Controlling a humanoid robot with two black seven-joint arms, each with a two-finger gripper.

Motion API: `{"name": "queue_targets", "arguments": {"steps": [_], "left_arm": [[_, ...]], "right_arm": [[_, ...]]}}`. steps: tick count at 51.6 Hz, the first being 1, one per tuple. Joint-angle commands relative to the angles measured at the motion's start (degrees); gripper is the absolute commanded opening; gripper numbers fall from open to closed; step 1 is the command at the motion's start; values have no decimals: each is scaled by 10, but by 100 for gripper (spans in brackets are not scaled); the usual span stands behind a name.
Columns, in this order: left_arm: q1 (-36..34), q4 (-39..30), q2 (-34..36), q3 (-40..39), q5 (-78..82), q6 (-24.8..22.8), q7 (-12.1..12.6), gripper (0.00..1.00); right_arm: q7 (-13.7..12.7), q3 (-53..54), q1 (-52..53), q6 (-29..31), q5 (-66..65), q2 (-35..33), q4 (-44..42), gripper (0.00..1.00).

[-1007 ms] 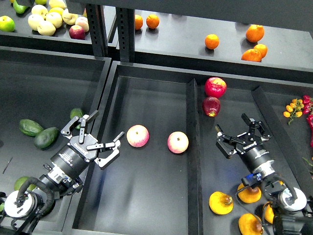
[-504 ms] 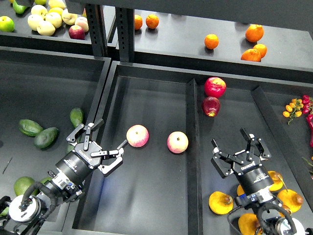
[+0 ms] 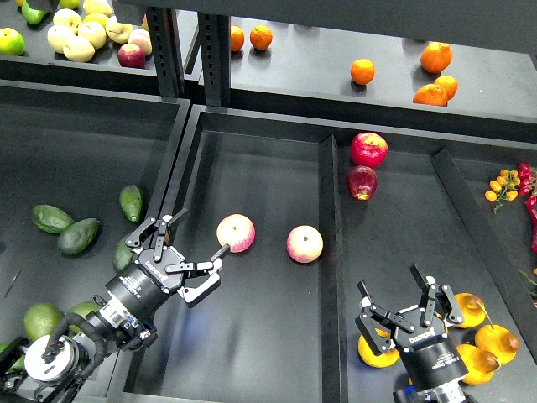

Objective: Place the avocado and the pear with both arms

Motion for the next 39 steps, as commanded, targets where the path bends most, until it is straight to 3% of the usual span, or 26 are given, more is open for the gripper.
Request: {"name": "queue_targets", "arguments": {"steps": [1,16,39], "left_arm": [[0,-4,0,9,-1,0,0,99],[1,-20,0,44,-2,0,-66,99],[23,-46,0,53,-2,0,-72,99]], "right_arm": [[3,2,-8,0,2,0,6,100],[2,-5,6,0,3,0,11,100],[2,-7,41,0,4,0,11,100]]}}
